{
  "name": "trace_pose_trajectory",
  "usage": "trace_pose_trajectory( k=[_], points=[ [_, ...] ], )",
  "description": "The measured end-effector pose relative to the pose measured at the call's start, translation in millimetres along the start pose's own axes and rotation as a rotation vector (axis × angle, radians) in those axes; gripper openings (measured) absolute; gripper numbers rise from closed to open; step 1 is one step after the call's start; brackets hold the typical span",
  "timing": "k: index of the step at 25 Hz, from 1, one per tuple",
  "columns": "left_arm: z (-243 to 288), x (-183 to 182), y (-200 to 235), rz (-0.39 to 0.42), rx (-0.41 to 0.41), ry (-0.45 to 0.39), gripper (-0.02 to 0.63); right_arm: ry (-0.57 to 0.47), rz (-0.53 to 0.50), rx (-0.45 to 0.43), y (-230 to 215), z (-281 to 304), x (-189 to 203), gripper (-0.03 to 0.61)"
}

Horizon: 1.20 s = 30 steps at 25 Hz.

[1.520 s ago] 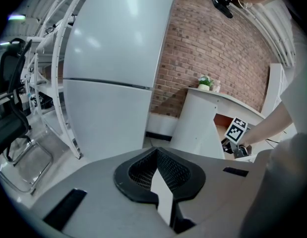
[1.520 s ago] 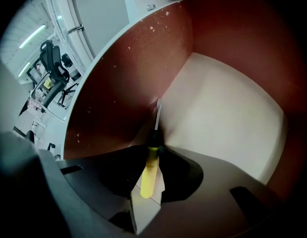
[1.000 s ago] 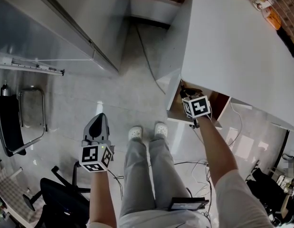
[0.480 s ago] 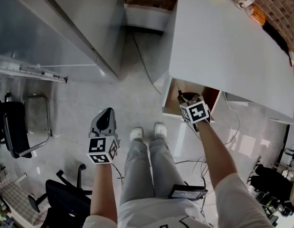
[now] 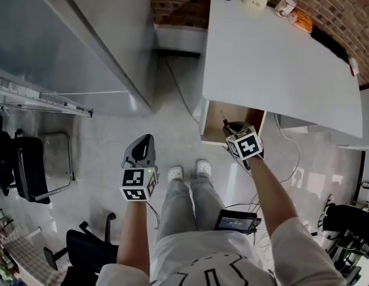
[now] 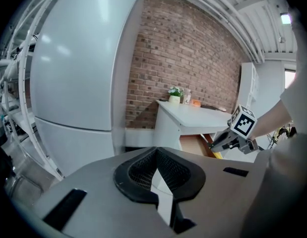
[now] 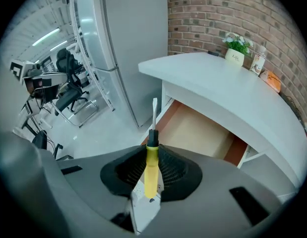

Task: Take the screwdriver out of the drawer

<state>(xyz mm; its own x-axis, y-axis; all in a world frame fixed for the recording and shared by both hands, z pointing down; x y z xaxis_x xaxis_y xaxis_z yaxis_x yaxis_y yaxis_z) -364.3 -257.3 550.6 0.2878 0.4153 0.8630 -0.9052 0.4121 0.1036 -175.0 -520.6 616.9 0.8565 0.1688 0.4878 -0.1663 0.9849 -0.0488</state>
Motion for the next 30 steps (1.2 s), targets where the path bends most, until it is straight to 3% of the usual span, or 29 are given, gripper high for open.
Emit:
trace_pose_trajectory(
  k=[10, 20, 30],
  points=[
    [-22, -48, -21, 0.024, 0.033, -0.066, 0.012, -0.094, -0.005, 0.032, 3, -69, -16, 0.077],
    [-38, -100, -37, 0.059, 0.059, -0.163, 0.012, -0.237, -0.097, 0.075, 13, -149, -39, 0.077],
    [-44, -142, -47, 0.066, 0.064, -0.27, 0.012, -0.378, -0.045, 0.123, 2, -208, -48, 0.077]
  ],
)
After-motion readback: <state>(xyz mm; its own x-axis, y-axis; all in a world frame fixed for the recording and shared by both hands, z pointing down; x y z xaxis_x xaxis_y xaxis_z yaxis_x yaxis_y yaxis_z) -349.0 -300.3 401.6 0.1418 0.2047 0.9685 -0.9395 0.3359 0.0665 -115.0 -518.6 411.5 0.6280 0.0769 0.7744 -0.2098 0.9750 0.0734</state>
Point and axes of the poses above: the fingertips, and each gripper's own axes: z forward along the fingers, y to its left, x out of its underside, the point moved 8 cm from there along -z, backward along the fingers, and after that the axes turned 3 degrees about -x, right-handed, at the moved point
